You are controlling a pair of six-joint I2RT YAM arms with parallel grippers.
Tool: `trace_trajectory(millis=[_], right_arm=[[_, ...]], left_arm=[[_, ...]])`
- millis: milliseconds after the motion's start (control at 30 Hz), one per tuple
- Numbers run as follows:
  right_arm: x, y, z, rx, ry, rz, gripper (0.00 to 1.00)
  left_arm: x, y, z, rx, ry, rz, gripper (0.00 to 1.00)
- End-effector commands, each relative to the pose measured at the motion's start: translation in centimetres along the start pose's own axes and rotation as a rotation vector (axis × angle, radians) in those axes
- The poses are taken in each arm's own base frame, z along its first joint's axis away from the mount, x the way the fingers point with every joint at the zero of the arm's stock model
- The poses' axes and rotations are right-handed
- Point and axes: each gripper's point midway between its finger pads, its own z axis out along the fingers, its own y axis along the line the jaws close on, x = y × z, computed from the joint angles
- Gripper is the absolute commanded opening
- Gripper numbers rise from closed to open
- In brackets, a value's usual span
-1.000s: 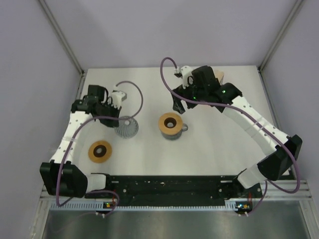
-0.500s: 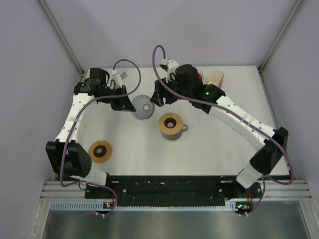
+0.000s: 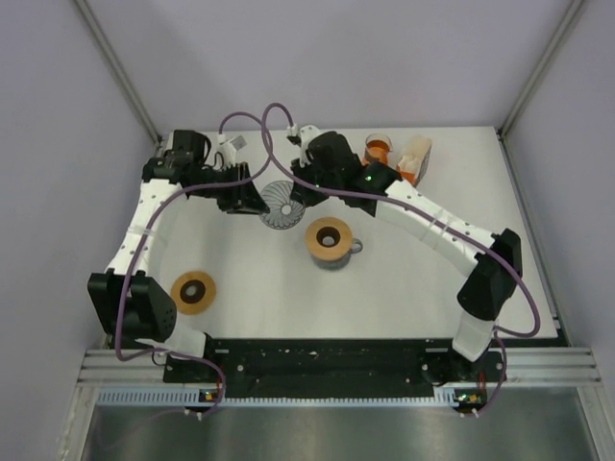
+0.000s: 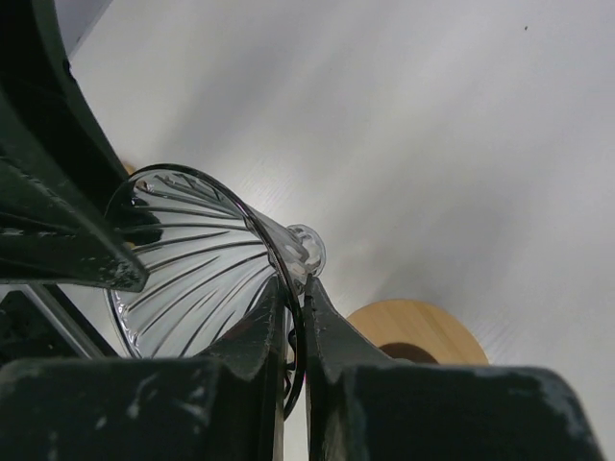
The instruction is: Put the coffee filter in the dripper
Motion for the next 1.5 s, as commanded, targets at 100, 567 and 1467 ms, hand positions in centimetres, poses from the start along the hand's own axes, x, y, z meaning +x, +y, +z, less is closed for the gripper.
trace_trajectory(millis=[100,567,1467], right_arm=[[-3.2,-2.0,-4.4,-0.087,-0.043,0.076,0.0],[4.4,-6.3,-5.6,-0.078,0.246,0.11,0.0],[9.6,-8.4,-0.6,-0.129,0.344,0.146,0.0]], left_arm=[[-3.2,-3.2,-3.0,0.024,-0.122,0.235,0.86],[-4.7,-0.5,-2.7,-0.053,-0.154,0.227,0.99],[-1.2,-2.9,5.4,0.017,0.002,0.251,0.84]])
